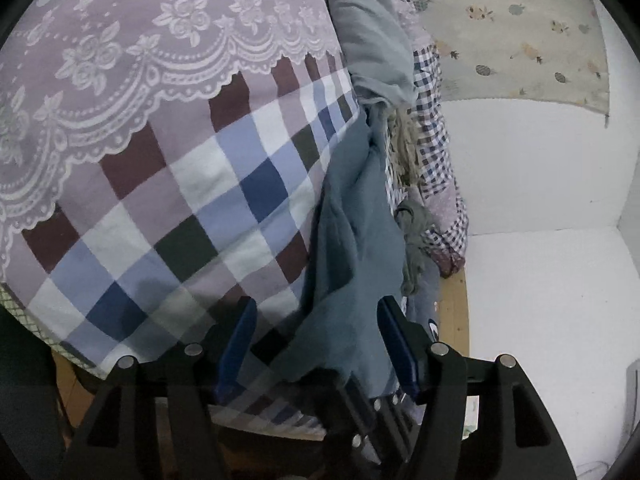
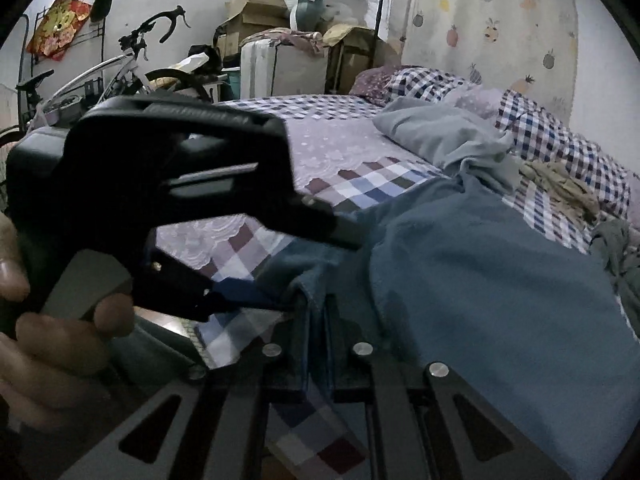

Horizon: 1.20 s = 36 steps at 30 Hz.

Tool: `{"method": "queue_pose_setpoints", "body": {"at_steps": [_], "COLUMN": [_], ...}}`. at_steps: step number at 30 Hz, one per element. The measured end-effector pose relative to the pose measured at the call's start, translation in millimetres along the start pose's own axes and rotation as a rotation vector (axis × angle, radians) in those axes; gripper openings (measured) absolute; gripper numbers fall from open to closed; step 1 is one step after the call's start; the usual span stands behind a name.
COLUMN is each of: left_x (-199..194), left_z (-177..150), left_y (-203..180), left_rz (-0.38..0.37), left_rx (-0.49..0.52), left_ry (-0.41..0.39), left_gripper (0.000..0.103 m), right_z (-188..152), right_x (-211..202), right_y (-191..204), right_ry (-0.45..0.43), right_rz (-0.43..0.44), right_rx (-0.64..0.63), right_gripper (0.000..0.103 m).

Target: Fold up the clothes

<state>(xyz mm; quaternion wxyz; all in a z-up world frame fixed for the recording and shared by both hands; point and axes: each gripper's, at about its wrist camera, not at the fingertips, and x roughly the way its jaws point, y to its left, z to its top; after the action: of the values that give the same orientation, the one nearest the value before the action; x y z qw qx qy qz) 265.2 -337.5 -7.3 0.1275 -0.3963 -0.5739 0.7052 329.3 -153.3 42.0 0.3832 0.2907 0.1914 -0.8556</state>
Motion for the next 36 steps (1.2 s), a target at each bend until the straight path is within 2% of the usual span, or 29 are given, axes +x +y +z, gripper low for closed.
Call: {"method": "queue_pose_setpoints", "body": {"at_steps": [2, 3, 4, 5, 6, 7, 10, 11, 17, 24, 28, 30, 32, 33, 35, 36], "left_x": [0.0, 0.0, -0.7, -1.7, -2.8, -3.8, -8.4, -10.5, -20.7, -30.3, -32.9, -32.7, -31.8, -31.1, -34.6, -36.7], "left_z": [-0.3, -0.5, -0.5, -0.3, -0.2, -0.1, -0.3, -0.5, -0.1, 1.4, 3.9, 5.8, 8.4, 9.7, 11.7, 13.2], "left_y": [-1.8, -2.7, -3.8, -4.8, -5.9, -5.5, -5.1, -5.8, -9.4, -15.5, -17.6, -19.1, -18.8, -18.8, -16.3, -15.0], "left_rz": [0.004, 0.005, 0.013, 0.023, 0.033, 0.036, 0.024, 0.015, -0.06, -0.165, -0.211, -0.223, -0.218, -0.213, -0.189, -0.177], "left_rx": [0.008, 0.012, 0.02, 0.029, 0.038, 0.038, 0.035, 0.037, 0.044, 0.056, 0.053, 0.053, 0.048, 0.045, 0.036, 0.031], "left_ry": [-0.001, -0.002, -0.007, -0.014, -0.021, -0.025, -0.04, -0.046, -0.059, -0.072, -0.078, -0.081, -0.085, -0.089, -0.106, -0.118], "left_gripper": [0.066, 0.063, 0.057, 0.041, 0.025, 0.021, 0.01, 0.008, 0.004, 0.003, 0.003, 0.003, 0.003, 0.003, 0.003, 0.003], "right_z": [-1.8, -2.5, -3.6, -5.5, -8.0, -11.2, -22.7, -25.2, -30.3, -17.6, -9.7, -6.4, -2.8, -0.5, 4.2, 6.5], "right_x": [-0.6, -0.3, -0.3, -0.9, -1.3, -2.3, -3.6, -1.9, 13.3, 27.9, 42.0, 46.8, 50.4, 52.0, 55.3, 56.2], "right_y": [3.4, 4.9, 6.9, 9.8, 12.4, 15.5, 27.2, 31.5, 46.7, 32.4, 19.9, 15.4, 11.3, 8.8, 3.9, 1.5], "right_ry": [0.005, 0.009, 0.011, 0.01, 0.004, -0.006, -0.029, -0.03, -0.05, -0.051, -0.018, -0.004, 0.009, 0.018, 0.037, 0.044], "right_rz": [-0.001, -0.005, -0.021, -0.051, -0.084, -0.116, -0.19, -0.212, -0.342, -0.457, -0.481, -0.467, -0.441, -0.423, -0.388, -0.37], "right_rx": [-0.008, -0.017, -0.032, -0.052, -0.074, -0.098, -0.179, -0.213, -0.361, -0.34, -0.325, -0.311, -0.291, -0.276, -0.247, -0.233], "right_gripper": [0.005, 0.008, 0.008, 0.012, 0.027, 0.047, 0.076, 0.076, 0.078, 0.078, 0.077, 0.077, 0.064, 0.046, 0.04, 0.031]}}
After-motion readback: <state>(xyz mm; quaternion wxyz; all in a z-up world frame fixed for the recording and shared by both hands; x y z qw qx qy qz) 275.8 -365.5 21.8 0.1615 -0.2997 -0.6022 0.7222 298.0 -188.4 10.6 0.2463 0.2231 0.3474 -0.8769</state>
